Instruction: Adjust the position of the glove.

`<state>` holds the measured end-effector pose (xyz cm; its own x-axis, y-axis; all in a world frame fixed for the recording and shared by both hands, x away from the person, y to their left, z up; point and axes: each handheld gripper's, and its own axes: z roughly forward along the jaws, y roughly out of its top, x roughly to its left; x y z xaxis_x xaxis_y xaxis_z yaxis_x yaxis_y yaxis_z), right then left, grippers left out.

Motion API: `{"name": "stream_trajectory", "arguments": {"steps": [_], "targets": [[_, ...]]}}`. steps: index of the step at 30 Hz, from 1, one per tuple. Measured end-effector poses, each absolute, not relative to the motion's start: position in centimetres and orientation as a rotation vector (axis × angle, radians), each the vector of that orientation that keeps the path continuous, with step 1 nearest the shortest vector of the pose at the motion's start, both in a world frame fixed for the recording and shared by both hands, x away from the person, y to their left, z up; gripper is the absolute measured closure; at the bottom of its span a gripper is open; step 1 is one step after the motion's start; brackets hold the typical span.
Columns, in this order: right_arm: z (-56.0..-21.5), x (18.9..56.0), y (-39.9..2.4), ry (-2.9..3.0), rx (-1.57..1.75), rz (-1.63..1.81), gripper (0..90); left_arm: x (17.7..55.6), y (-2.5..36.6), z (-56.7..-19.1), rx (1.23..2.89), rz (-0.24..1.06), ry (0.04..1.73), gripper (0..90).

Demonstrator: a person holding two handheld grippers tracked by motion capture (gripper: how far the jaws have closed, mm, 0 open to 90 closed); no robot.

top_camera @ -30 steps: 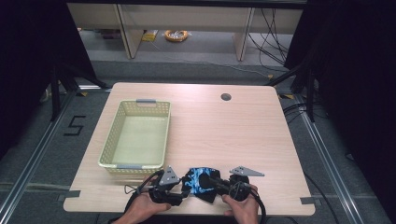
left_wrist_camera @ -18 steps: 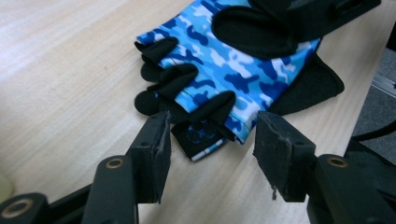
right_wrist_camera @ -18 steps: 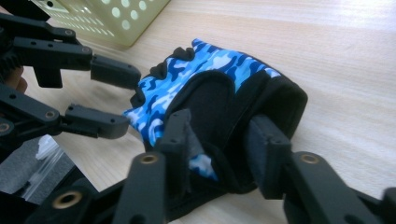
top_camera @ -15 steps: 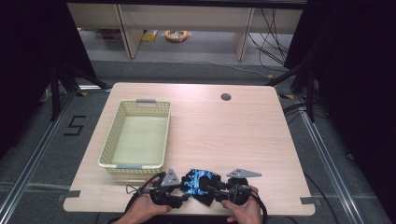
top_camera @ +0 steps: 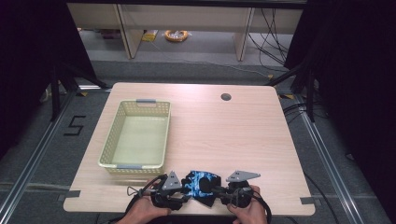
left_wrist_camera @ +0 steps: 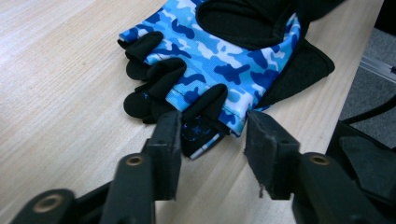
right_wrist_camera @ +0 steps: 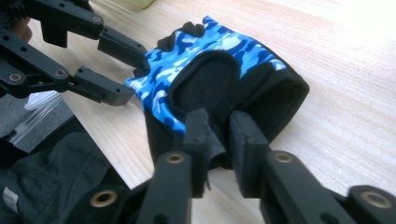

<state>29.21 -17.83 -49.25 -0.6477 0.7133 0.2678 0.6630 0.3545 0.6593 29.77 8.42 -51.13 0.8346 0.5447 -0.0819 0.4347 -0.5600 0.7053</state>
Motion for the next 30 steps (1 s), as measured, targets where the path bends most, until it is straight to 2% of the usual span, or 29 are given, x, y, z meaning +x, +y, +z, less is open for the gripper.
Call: {"name": "stream_trajectory", "arguments": {"steps": [3, 9, 16, 25, 27, 29, 30], "targets": [[-49.4, 30.4, -18.0, 2.534, 1.288, 1.174, 82.2, 29.5, 8.2, -51.1, 2.268, 0.194, 0.682, 63.3], [-49.4, 32.3, -18.1, 2.526, 1.282, 1.189, 83.1, 29.2, 7.9, -51.1, 2.243, 0.190, 0.705, 62.4], [-49.3, 32.1, -18.3, 2.526, 1.294, 1.218, 83.6, 28.8, 7.8, -50.7, 2.216, 0.266, 0.693, 61.9], [-49.6, 32.1, -18.0, 2.515, 1.324, 1.213, 83.3, 29.0, 7.0, -51.1, 2.260, 0.264, 0.655, 63.4], [-49.6, 32.1, -18.0, 2.520, 1.326, 1.209, 84.9, 29.0, 7.0, -51.2, 2.272, 0.307, 0.640, 67.4], [-49.7, 32.2, -18.0, 2.521, 1.327, 1.236, 86.6, 29.0, 7.0, -50.9, 2.268, 0.320, 0.635, 82.1], [-49.7, 32.2, -18.1, 2.517, 1.329, 1.223, 87.1, 29.0, 7.0, -50.9, 2.268, 0.320, 0.635, 85.7]]}}
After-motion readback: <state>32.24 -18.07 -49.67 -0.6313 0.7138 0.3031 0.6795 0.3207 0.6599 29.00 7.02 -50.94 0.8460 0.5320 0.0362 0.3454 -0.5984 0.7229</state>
